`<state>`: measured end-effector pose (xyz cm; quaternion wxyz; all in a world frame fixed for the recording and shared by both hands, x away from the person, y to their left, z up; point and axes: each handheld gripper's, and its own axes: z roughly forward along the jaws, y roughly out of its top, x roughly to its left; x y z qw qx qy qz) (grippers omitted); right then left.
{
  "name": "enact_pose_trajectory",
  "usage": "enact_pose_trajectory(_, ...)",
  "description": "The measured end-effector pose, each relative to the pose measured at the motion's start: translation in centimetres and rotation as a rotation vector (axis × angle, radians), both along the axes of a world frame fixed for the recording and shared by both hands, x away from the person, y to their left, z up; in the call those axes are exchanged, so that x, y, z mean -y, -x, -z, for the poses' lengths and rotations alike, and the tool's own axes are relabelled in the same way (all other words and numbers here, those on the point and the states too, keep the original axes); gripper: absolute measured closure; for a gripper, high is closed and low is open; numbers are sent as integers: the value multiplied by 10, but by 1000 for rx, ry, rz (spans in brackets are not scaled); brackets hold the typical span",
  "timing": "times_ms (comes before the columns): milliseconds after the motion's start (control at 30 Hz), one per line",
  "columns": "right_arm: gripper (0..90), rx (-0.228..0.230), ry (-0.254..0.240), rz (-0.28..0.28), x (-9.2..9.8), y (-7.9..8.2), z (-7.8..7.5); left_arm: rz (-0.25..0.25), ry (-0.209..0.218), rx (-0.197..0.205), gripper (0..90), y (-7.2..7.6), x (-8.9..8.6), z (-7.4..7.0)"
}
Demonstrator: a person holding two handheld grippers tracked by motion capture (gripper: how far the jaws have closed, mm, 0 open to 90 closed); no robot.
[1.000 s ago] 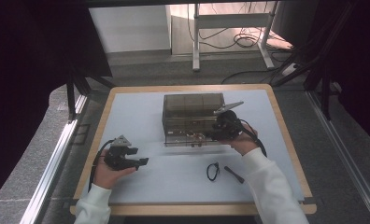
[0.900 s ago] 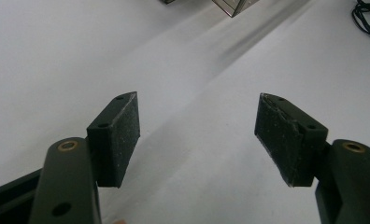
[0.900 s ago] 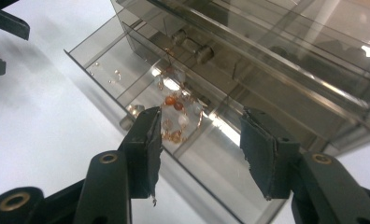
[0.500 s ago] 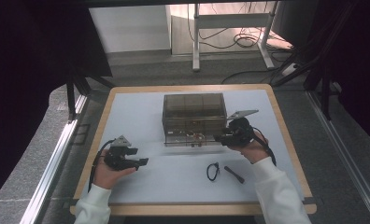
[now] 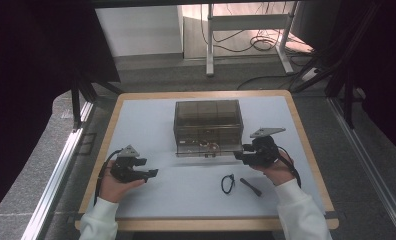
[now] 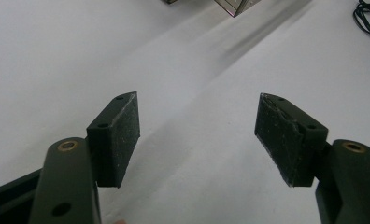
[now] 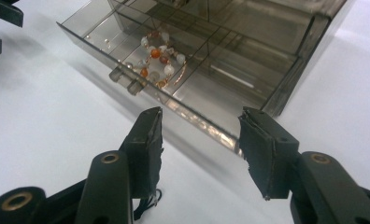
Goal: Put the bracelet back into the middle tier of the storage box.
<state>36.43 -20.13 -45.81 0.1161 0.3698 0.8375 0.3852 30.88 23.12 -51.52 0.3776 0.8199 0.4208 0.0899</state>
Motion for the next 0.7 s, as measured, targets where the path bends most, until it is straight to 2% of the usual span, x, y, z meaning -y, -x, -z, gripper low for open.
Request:
enact_pose_trajectory(433, 507, 1, -29, 4, 7, 12, 12, 0, -4, -3, 312, 0, 0, 1)
enact_pose_trajectory(700, 563, 3, -26, -5, 3, 15, 18, 1, -5, -4, 311, 1, 1, 2)
